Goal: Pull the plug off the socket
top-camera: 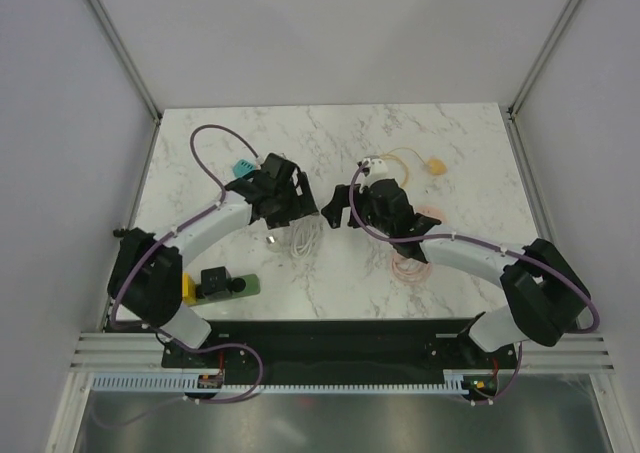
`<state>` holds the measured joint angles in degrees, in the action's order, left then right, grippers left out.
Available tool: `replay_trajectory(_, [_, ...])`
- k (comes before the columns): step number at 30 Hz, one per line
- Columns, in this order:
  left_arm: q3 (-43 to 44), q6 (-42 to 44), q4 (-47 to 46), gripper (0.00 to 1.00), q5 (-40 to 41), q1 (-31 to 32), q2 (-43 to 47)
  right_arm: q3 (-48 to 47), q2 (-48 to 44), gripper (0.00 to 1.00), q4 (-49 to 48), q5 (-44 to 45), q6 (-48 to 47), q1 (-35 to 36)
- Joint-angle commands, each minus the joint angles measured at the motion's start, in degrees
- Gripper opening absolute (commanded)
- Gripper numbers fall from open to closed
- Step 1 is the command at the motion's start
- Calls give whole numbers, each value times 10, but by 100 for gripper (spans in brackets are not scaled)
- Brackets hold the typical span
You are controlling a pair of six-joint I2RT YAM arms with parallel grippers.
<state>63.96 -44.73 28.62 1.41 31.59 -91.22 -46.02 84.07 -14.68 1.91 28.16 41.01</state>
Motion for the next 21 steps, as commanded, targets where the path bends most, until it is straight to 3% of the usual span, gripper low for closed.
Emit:
replay_trajectory(1, [-9, 11, -19, 90, 18, 5, 92, -11, -10, 98, -13, 32, -13, -1])
replay_trajectory(6, [-1, 68, 5, 91, 40, -22, 142, -48, 42, 98, 3, -36, -20, -1])
replay_trajectory(9, [26, 153, 7, 95, -4, -59, 137, -73, 79, 98, 13, -67, -24, 2])
replay_trajectory(13, [91, 274, 30, 97, -91, -111, 79, -91, 106, 98, 28, -74, -41, 12])
replay_trajectory(21, [189, 412, 61, 99, -18, -127, -45, -104, 124, 98, 37, -73, -58, 20])
